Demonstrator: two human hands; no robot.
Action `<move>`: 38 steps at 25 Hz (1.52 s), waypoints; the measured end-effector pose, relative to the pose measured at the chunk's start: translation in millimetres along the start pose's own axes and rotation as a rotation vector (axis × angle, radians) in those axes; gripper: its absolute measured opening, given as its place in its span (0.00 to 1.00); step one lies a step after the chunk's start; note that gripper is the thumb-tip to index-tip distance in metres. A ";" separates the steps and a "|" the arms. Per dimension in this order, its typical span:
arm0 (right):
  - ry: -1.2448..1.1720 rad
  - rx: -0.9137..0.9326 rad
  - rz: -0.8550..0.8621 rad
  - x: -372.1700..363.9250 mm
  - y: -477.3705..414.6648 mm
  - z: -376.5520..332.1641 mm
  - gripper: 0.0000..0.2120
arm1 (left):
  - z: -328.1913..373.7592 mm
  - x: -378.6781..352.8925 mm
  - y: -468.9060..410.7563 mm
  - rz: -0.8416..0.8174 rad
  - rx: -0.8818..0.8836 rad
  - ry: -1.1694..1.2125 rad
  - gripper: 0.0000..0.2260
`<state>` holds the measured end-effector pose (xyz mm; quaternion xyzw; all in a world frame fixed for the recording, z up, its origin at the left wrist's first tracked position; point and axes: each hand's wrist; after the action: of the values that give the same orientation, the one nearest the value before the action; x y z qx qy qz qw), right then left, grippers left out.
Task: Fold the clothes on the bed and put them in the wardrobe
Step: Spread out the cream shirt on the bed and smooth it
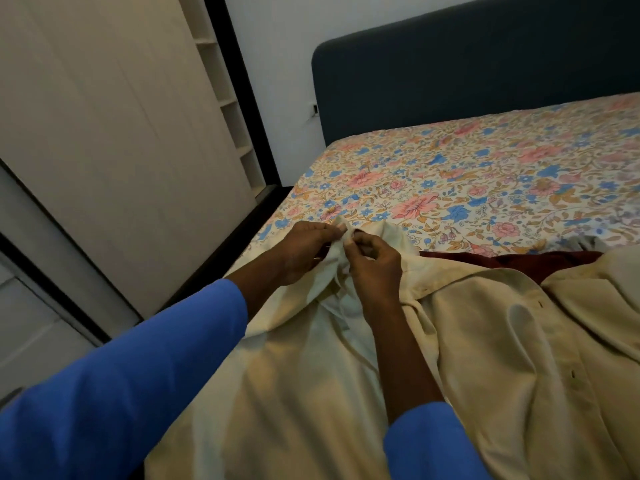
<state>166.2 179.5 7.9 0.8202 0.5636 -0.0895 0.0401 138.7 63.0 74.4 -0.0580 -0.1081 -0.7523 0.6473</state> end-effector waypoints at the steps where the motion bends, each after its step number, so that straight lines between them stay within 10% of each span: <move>1: -0.022 -0.006 0.005 -0.8 -0.9 1.0 0.03 | 1.9 3.1 2.3 -0.044 0.012 0.008 0.09; 8: -0.231 -0.105 -0.135 -3.2 -4.7 -0.4 0.09 | -26.6 30.7 -2.0 -0.177 -0.095 -0.327 0.10; 13: 1.130 0.251 -0.193 3.2 3.2 10.2 0.15 | -49.6 49.8 -32.5 0.294 -0.193 -0.189 0.02; 16: 1.201 0.190 -0.222 -6.9 -4.2 18.0 0.16 | -56.1 67.5 -48.6 0.463 -0.170 -0.340 0.04; 20: 1.316 0.298 -0.322 -33.4 -2.4 24.3 0.17 | -31.7 92.1 -56.1 0.317 0.039 0.150 0.08; 29: 0.002 -0.462 -0.306 -54.7 2.0 2.7 0.07 | -77.8 108.2 -10.3 0.110 -0.224 0.029 0.06; 35: -0.037 -0.579 -0.261 -64.6 4.8 24.2 0.05 | -100.4 93.6 -27.2 0.012 -0.165 0.094 0.09; 38: 0.311 -0.512 -0.322 -58.8 2.7 17.5 0.03 | -93.3 103.8 -33.7 -0.060 -0.149 0.216 0.12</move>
<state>146.4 121.7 1.9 0.6878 0.6894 0.1761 0.1437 94.2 -54.4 4.5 -0.0212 0.0167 -0.7793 0.6261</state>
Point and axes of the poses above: each hand's wrist, its own y-axis away from the middle knuckle, its own x-axis out of the back of the hand, z = x × y, and after that the axes turned 5 degrees about -x, right-handed
